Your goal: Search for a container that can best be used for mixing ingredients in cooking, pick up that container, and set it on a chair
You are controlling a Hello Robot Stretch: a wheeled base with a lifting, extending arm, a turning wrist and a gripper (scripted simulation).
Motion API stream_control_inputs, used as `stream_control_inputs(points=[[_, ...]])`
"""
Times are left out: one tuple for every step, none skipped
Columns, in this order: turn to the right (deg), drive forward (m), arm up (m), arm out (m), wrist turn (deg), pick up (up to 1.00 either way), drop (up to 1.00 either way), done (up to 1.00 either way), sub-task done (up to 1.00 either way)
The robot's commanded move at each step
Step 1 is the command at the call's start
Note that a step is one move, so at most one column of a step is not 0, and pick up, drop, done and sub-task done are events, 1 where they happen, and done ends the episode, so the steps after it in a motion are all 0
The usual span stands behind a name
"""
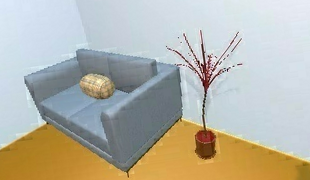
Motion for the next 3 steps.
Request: stream_control_inputs(points=[[0.0, 0.00, 0.10, 0.00, 0.0, 0.00, 0.00, 0.00, 0.00], [0.0, 0.00, 0.18, 0.00, 0.0, 0.00, 0.00, 0.00, 0.00], [0.0, 0.00, 0.00, 0.00, -45.0, 0.00, 0.00, 0.00, 0.00]])
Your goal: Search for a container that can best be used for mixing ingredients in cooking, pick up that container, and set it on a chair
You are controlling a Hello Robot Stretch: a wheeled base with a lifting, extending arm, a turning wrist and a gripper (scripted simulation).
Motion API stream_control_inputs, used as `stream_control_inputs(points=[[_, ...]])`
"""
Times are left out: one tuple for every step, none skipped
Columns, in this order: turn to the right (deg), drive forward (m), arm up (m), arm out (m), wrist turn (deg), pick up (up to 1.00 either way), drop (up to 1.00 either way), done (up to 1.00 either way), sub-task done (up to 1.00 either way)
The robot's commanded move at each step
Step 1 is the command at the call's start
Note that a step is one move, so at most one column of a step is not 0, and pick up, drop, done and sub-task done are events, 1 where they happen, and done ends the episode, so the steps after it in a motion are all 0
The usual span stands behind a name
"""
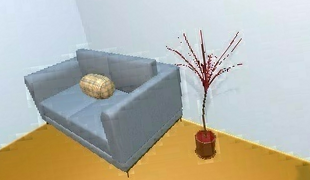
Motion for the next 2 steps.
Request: stream_control_inputs(points=[[0.0, 0.00, 0.00, 0.00, -45.0, 0.00, 0.00, 0.00, 0.00], [0.0, 0.00, 0.00, 0.00, -18.0, 0.00, 0.00, 0.00, 0.00]])
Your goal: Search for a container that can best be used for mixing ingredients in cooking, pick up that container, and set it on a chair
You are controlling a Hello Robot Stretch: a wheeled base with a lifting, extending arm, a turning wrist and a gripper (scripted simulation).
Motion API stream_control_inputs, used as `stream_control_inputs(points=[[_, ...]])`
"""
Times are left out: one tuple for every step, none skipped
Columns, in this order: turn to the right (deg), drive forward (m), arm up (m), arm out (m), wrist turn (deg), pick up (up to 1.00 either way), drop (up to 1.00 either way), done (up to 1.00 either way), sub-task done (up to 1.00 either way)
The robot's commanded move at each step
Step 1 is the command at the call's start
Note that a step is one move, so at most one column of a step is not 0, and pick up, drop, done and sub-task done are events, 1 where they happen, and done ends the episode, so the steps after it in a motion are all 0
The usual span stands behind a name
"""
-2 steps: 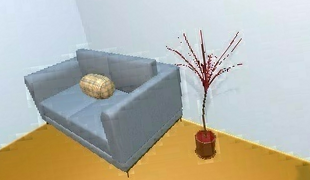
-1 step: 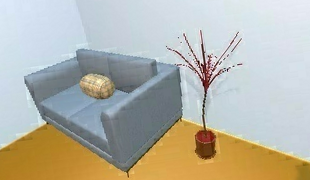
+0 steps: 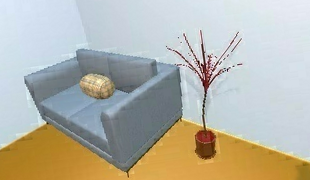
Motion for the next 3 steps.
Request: stream_control_inputs(points=[[0.0, 0.00, 0.00, -0.48, 0.0, 0.00, 0.00, 0.00, 0.00], [45.0, 0.00, 0.00, 0.00, 0.0, 0.00, 0.00, 0.00, 0.00], [45.0, 0.00, 0.00, 0.00, 0.0, 0.00, 0.00, 0.00, 0.00]])
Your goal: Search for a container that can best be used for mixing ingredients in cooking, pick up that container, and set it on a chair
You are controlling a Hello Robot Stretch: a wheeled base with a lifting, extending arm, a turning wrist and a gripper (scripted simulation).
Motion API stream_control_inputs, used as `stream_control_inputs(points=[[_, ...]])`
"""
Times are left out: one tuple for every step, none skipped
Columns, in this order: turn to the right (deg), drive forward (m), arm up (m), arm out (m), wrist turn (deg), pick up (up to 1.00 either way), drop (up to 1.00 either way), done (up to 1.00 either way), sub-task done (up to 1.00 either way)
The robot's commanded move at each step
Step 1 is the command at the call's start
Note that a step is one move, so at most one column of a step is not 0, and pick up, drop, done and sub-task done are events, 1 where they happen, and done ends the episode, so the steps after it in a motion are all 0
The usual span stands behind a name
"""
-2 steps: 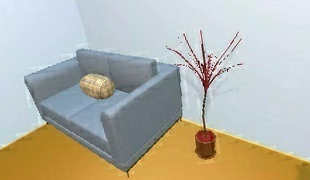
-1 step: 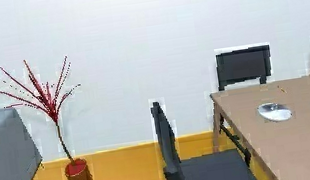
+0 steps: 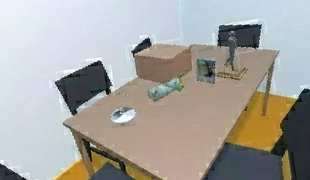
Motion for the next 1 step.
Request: stream_control_inputs(points=[[18.0, 0.00, 0.00, 0.00, 0.0, 0.00, 0.00, 0.00, 0.00]])
